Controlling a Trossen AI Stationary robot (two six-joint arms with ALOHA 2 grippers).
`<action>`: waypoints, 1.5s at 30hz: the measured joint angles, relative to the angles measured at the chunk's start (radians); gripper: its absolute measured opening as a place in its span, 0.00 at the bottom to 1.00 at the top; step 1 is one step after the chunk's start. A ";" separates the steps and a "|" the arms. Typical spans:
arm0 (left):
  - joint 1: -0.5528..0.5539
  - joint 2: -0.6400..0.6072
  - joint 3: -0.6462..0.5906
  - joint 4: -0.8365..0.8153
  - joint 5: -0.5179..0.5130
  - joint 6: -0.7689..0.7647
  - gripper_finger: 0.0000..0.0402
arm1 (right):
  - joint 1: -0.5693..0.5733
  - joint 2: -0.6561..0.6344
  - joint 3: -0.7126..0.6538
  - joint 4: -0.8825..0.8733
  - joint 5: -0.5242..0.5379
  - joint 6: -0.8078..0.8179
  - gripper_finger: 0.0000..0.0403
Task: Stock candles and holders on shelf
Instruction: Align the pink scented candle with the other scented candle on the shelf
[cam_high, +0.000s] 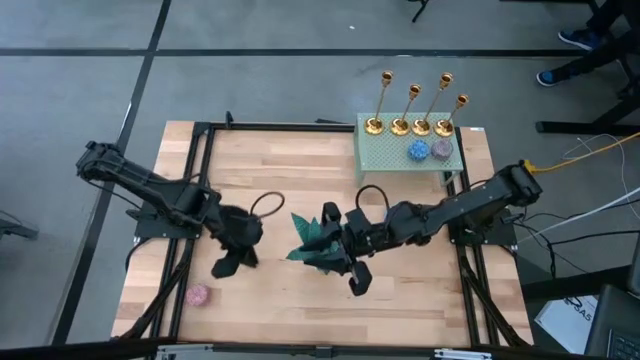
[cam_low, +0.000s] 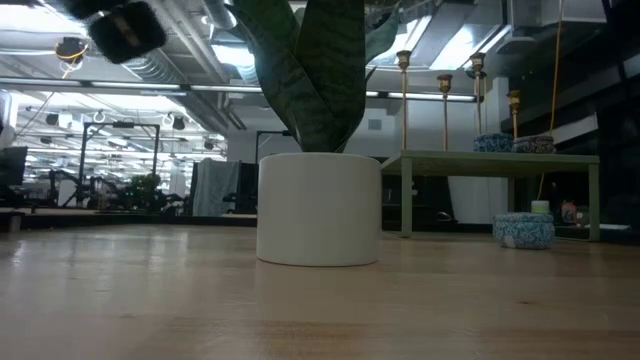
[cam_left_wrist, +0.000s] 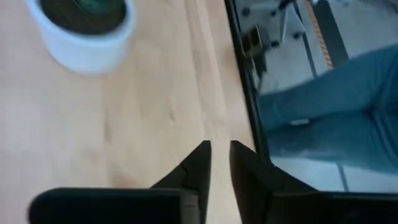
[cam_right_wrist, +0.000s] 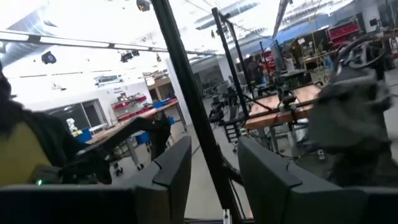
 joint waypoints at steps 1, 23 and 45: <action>-0.021 0.000 0.000 -0.013 0.000 -0.025 0.16 | 0.000 -0.003 0.004 -0.001 0.000 0.004 0.33; -0.478 0.085 0.000 -0.179 0.026 -0.530 0.64 | -0.026 -0.020 0.009 -0.275 -0.143 -0.009 0.33; -0.740 0.323 0.000 -0.277 -0.193 -0.696 0.72 | -0.026 -0.020 0.008 -0.354 -0.097 -0.091 0.33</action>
